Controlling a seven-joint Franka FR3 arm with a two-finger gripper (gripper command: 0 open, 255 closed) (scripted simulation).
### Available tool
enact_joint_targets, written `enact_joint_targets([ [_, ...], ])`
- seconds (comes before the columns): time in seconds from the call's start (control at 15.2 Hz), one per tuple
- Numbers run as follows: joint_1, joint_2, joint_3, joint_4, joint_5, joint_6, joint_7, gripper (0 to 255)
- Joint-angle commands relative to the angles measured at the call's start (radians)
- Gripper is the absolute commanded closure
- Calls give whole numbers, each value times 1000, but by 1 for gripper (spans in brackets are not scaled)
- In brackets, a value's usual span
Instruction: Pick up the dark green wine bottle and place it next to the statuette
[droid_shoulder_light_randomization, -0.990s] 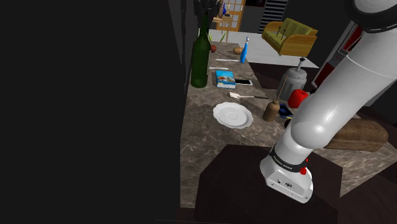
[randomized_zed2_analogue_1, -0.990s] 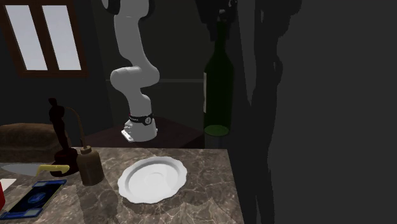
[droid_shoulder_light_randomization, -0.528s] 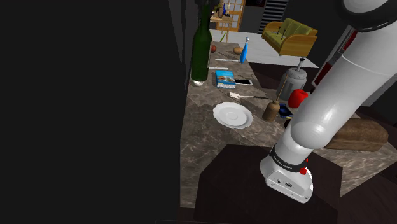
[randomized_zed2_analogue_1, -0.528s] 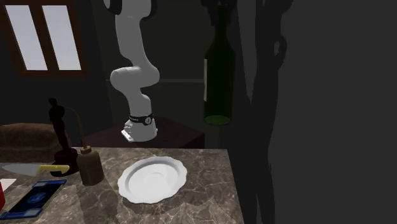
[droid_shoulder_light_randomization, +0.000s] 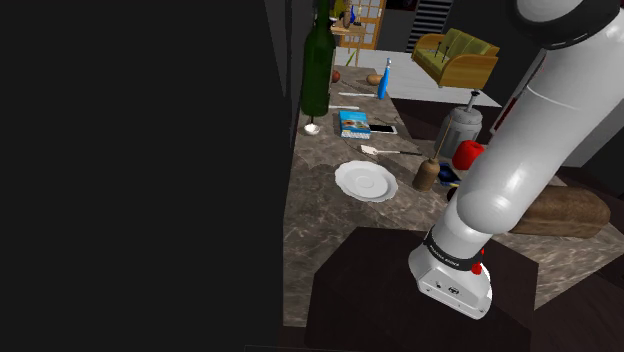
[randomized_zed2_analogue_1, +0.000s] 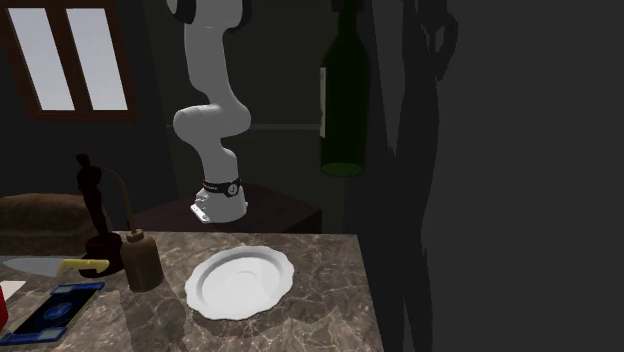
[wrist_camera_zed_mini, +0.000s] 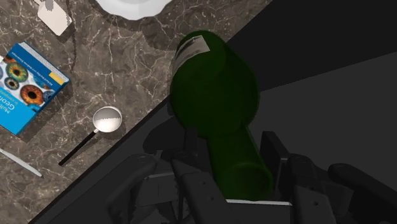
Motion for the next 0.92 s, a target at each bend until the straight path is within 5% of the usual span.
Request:
enact_joint_targets([
  [0.0,-1,24,-1,60,4,-37,1,255],
  [0.59,-20,180,-14,418,35,-240,-2,255],
  [0.73,-32,245,-17,552,52,-310,-1,255],
  [0.86,-68,383,-16,819,88,-439,5,255],
])
